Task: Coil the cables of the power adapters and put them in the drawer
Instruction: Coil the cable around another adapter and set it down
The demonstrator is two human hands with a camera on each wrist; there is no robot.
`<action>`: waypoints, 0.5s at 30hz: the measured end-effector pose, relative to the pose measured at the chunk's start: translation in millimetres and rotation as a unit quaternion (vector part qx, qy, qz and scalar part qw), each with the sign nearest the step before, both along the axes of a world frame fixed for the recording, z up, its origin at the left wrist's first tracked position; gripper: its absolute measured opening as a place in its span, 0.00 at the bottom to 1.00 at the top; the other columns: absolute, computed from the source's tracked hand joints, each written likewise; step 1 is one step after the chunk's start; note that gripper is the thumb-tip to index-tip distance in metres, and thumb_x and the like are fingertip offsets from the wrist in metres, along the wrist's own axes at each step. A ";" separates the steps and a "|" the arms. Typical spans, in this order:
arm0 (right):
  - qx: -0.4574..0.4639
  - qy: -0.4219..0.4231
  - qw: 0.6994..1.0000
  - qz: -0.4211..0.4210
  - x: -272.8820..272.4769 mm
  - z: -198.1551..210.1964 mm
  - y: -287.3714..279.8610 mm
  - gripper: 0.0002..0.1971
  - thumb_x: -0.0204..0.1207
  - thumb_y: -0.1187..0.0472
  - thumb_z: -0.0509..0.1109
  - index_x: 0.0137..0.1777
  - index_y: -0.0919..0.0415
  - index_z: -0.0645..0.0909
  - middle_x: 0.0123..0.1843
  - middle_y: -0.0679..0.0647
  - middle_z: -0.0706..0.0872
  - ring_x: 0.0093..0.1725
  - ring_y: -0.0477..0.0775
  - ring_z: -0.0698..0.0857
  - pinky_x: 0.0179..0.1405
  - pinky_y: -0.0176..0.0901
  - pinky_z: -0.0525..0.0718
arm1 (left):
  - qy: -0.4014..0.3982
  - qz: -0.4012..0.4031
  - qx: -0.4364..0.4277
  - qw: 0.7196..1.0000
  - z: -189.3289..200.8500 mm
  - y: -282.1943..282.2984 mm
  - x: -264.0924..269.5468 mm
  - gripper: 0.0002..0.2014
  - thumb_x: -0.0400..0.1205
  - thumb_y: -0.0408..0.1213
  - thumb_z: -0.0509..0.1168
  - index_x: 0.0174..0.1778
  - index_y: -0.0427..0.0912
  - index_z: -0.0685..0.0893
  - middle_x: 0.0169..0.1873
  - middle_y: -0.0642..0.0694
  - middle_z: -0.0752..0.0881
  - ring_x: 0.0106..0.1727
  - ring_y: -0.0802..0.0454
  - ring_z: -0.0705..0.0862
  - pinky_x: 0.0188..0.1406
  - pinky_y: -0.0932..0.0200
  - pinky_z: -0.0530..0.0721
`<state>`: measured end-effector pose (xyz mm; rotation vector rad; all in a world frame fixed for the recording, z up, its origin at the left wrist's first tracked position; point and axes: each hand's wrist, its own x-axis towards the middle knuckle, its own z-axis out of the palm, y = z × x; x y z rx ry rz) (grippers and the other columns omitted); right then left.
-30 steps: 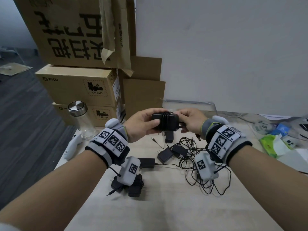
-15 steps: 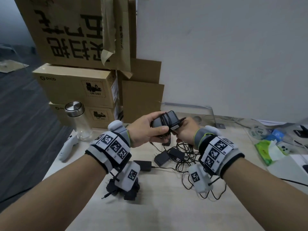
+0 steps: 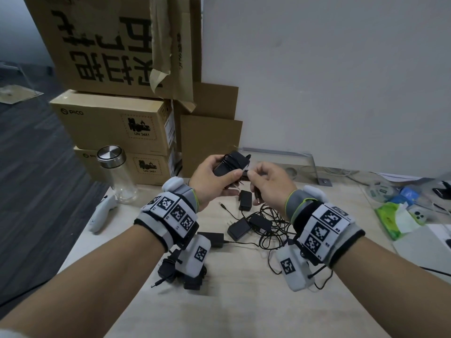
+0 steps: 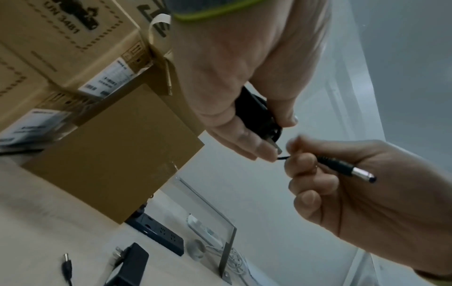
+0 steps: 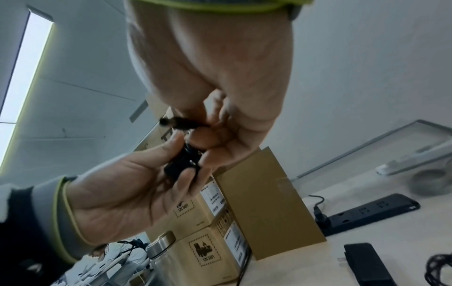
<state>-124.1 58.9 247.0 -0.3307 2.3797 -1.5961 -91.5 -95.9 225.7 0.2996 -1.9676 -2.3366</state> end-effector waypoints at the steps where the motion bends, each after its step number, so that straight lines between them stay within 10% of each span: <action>1: -0.015 -0.004 0.999 0.031 2.0 2.8 0.5 0.09 0.83 0.61 0.63 0.41 0.58 0.79 0.32 0.55 0.81 0.26 0.50 0.78 0.33 0.53 0.86 | -0.004 0.008 0.001 1.000 -0.4 -0.4 -0.6 0.22 0.77 0.32 0.73 0.66 0.38 0.76 0.55 0.33 0.85 0.41 0.48 0.89 0.38 0.50 0.90; 7: 0.047 0.100 0.983 0.146 0.7 7.1 6.9 0.19 0.74 0.78 0.64 0.44 0.50 0.82 0.40 0.55 0.86 0.39 0.53 0.87 0.47 0.55 0.89 | -0.010 0.005 0.004 1.000 -1.7 -2.9 -2.5 0.22 0.80 0.34 0.70 0.68 0.36 0.72 0.49 0.34 0.85 0.41 0.45 0.88 0.36 0.51 0.91; 15: 0.078 0.296 0.952 0.023 -3.9 9.2 2.2 0.05 0.73 0.64 0.75 0.45 0.53 0.89 0.40 0.40 0.79 0.40 0.46 0.81 0.41 0.35 0.79 | -0.020 -0.043 0.056 0.997 2.2 0.0 1.8 0.22 0.83 0.27 0.65 0.72 0.38 0.68 0.57 0.30 0.81 0.45 0.41 0.87 0.43 0.46 0.90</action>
